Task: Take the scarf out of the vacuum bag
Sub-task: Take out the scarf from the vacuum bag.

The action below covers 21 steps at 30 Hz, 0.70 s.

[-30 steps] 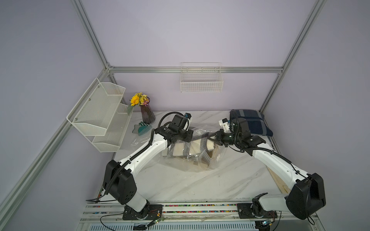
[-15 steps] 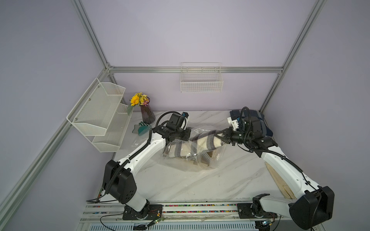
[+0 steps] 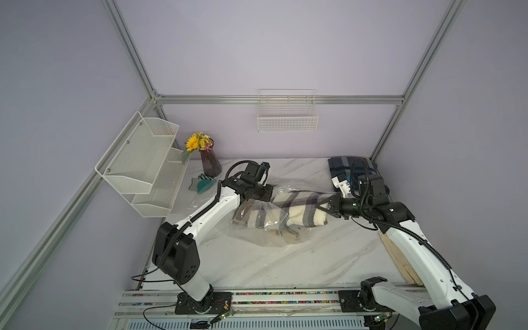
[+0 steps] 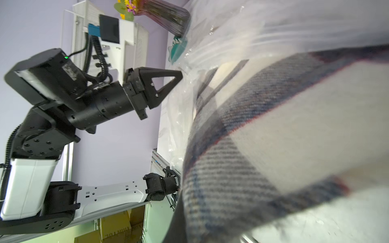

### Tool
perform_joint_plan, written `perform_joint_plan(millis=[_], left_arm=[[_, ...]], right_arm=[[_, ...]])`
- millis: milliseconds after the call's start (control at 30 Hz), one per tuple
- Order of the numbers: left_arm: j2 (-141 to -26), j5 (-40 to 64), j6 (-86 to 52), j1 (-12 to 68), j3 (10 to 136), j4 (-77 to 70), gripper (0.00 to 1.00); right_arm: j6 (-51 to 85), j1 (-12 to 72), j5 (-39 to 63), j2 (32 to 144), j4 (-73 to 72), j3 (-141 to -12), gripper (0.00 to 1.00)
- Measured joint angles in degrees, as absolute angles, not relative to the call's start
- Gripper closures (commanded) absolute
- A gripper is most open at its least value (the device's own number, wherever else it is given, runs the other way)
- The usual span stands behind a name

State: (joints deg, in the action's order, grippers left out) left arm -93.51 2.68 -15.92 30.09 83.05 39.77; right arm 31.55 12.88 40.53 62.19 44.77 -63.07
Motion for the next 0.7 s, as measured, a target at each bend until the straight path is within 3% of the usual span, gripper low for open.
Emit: perform_joint_plan(millis=[333, 700], left_arm=[[-96.1, 0.8, -17.4, 29.3, 85.0, 41.7, 1.0], [-97.6, -1.6, -18.5, 26.6, 87.9, 44.3, 1.0]], right_arm=[[22.1, 12.9, 23.0, 65.0, 65.8, -68.6, 0.99], [18.1, 12.9, 3.6, 73.3, 75.5, -75.8, 1.0]])
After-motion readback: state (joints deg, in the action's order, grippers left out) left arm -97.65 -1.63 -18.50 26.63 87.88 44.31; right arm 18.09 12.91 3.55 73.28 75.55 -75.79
